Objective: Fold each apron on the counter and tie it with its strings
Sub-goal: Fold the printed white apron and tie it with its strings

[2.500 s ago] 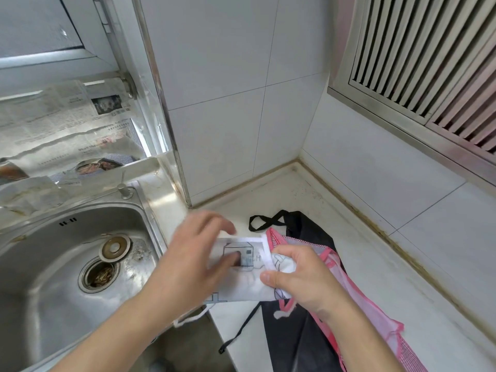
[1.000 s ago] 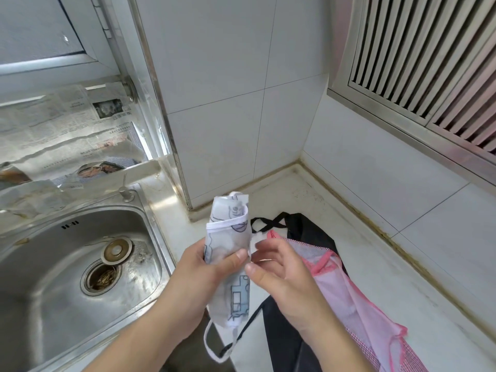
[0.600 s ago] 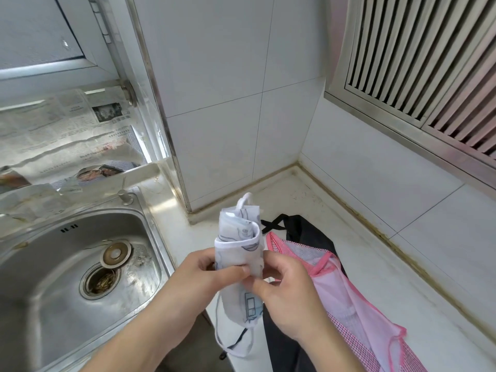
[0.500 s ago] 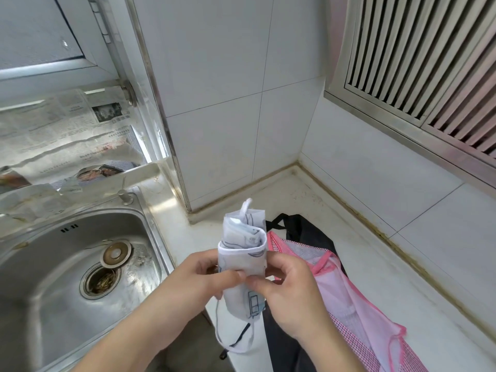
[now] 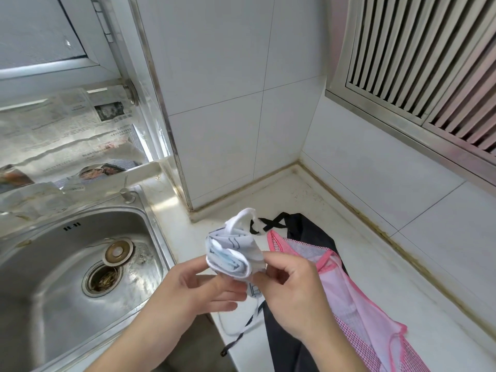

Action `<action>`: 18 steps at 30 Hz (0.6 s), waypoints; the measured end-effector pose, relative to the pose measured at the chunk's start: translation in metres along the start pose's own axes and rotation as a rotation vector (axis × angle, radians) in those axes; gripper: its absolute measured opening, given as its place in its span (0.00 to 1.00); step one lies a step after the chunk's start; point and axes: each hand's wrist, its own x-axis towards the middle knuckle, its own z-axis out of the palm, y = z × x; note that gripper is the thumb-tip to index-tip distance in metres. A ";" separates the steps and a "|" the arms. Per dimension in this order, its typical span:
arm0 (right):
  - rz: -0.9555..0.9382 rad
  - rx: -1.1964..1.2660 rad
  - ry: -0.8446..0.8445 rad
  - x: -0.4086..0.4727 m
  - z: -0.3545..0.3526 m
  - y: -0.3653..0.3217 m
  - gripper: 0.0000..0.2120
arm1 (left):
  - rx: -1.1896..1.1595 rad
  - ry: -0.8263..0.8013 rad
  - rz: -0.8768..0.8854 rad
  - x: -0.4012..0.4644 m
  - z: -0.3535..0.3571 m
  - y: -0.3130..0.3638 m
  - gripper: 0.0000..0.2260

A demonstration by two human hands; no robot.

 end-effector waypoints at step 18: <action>-0.162 0.456 -0.023 -0.014 0.014 0.003 0.09 | 0.072 0.086 0.331 -0.008 0.007 -0.012 0.12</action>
